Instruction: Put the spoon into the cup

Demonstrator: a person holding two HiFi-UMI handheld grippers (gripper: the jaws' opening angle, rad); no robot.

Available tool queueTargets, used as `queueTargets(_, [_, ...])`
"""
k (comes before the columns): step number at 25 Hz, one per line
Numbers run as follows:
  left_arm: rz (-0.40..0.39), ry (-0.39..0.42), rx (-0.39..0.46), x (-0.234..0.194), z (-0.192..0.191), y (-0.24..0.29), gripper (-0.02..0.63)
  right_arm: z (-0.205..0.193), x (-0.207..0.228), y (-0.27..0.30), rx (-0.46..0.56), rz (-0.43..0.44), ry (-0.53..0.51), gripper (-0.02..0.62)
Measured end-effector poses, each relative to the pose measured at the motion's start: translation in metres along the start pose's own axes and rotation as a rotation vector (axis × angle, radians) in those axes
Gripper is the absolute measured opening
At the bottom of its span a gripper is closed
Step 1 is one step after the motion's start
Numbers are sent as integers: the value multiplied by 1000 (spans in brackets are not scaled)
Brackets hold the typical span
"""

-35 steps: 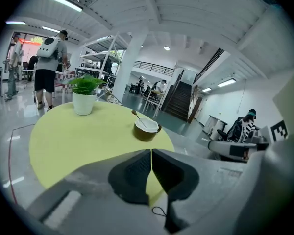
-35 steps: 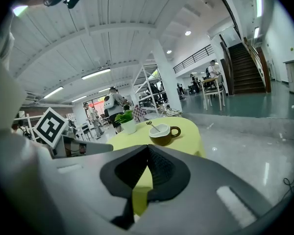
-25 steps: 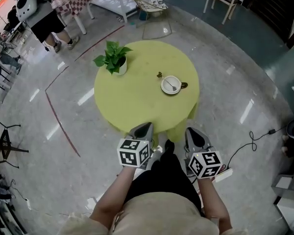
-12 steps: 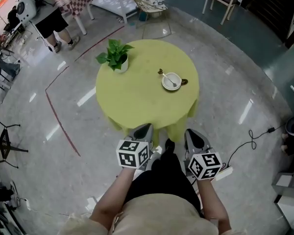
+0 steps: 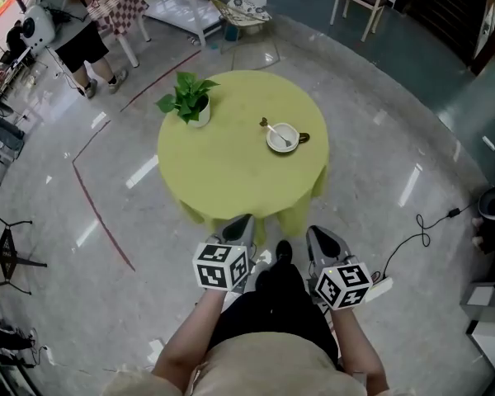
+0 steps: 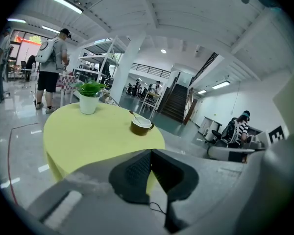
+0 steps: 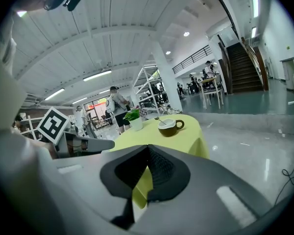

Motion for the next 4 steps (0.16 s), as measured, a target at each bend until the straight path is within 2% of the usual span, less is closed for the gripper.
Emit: queueTargets(4, [3,-4,-9,-4,0,-7,2,-5,-10,-3,-10,13,8,0])
Point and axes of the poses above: the fingertips, and each gripper's own axes: y forward along the fingers, x to its right, z out of its top, the point moved 7 cm from there along -y, backward along the fingers, and after that the axes turned 12 degrees about -y, right-handed, at the moved point
